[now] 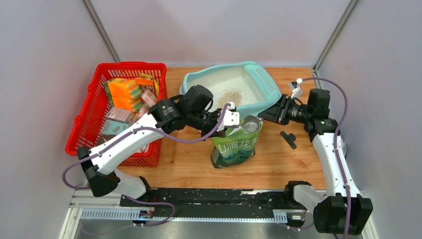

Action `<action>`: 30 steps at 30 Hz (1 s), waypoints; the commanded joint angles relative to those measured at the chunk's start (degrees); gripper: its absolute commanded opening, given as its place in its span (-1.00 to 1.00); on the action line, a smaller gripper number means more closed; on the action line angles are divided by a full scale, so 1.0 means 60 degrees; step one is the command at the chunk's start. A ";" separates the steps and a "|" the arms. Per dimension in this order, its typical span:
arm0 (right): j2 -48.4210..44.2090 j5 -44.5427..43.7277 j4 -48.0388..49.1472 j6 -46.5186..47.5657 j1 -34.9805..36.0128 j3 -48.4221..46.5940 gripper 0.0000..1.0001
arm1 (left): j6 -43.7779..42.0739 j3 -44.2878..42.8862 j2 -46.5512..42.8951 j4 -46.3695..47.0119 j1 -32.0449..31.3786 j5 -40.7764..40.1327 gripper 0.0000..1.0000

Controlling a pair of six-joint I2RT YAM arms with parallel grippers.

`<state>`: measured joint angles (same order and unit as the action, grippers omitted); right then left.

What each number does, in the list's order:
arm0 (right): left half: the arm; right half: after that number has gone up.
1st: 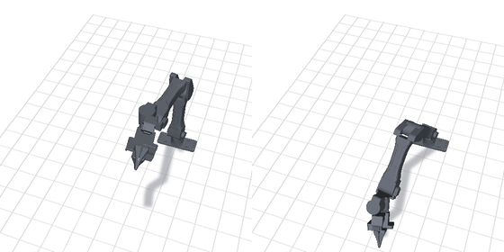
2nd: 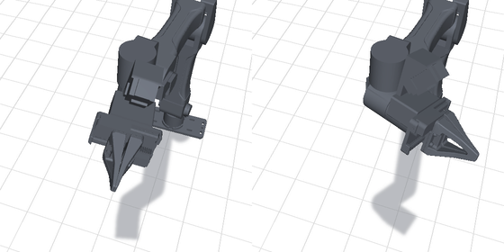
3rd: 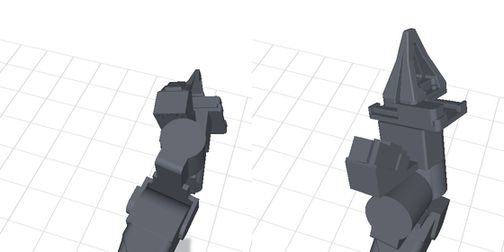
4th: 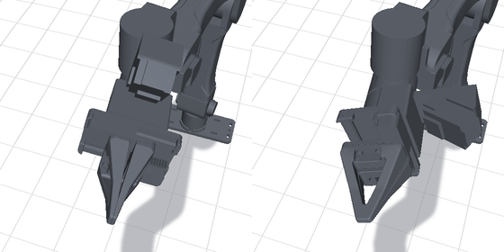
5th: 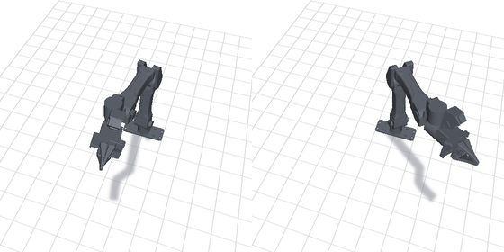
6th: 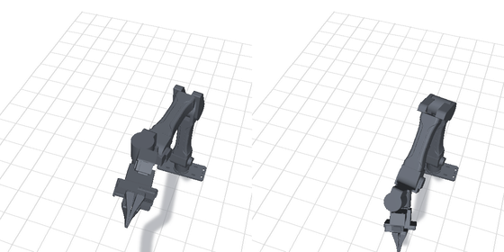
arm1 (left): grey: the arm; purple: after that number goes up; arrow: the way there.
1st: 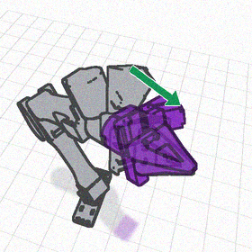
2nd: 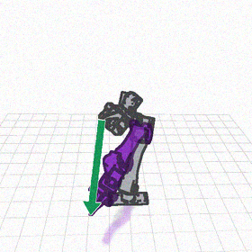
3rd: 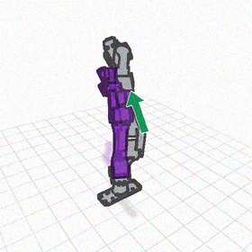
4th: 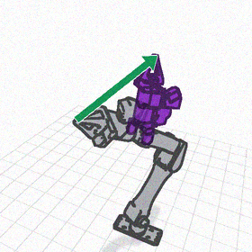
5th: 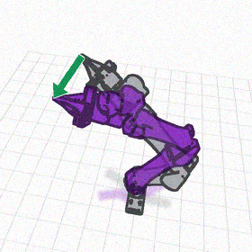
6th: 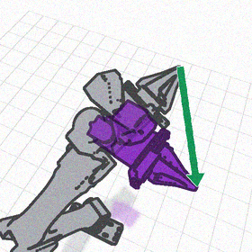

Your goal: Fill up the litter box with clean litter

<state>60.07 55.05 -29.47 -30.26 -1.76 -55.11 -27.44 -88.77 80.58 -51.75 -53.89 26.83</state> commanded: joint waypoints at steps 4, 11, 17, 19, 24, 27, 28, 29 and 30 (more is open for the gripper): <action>-0.0052 0.0874 -0.1341 0.1161 -0.0336 -0.0687 -1.00 | -0.0231 -0.0161 -0.0260 -0.0385 0.0207 -0.0311 -1.00; 0.0256 0.1489 -0.2673 0.1864 -0.1171 -0.1229 -1.00 | -0.0231 -0.0161 -0.0304 -0.0326 0.0265 -0.0282 -1.00; 0.0505 0.1753 -0.3437 0.2407 -0.1494 -0.1815 -1.00 | -0.0275 -0.0204 -0.0333 -0.0267 0.0310 -0.0311 -1.00; 0.0505 0.1768 -0.3437 0.2290 -0.1509 -0.1918 -1.00 | -0.0304 -0.0205 -0.0304 -0.0253 0.0324 -0.0311 -1.00; 0.0287 0.0936 -0.3306 0.1953 -0.1421 -0.2328 -1.00 | -0.0260 -0.0292 -0.0304 -0.0209 0.0353 -0.0282 -1.00; 0.0227 0.0378 -0.3349 0.1865 -0.1421 -0.2343 -1.00 | -0.0231 -0.0351 -0.0304 -0.0121 0.0368 -0.0224 -1.00; 0.0227 0.0318 -0.3378 0.1850 -0.1392 -0.2343 -1.00 | -0.0260 -0.0351 -0.0319 -0.0121 0.0368 -0.0224 -1.00; 0.0183 0.0028 -0.3582 0.1879 -0.1348 -0.2386 -1.00 | -0.0246 -0.0366 -0.0319 -0.0106 0.0368 -0.0180 -1.00; 0.0140 -0.0483 -0.3584 0.1908 -0.1202 -0.2387 -1.00 | -0.0260 -0.0380 -0.0319 -0.0048 0.0383 -0.0180 -1.00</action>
<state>63.51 57.19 -52.38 -16.64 -9.15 -64.99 -27.68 -88.77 80.47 -49.89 -52.40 26.22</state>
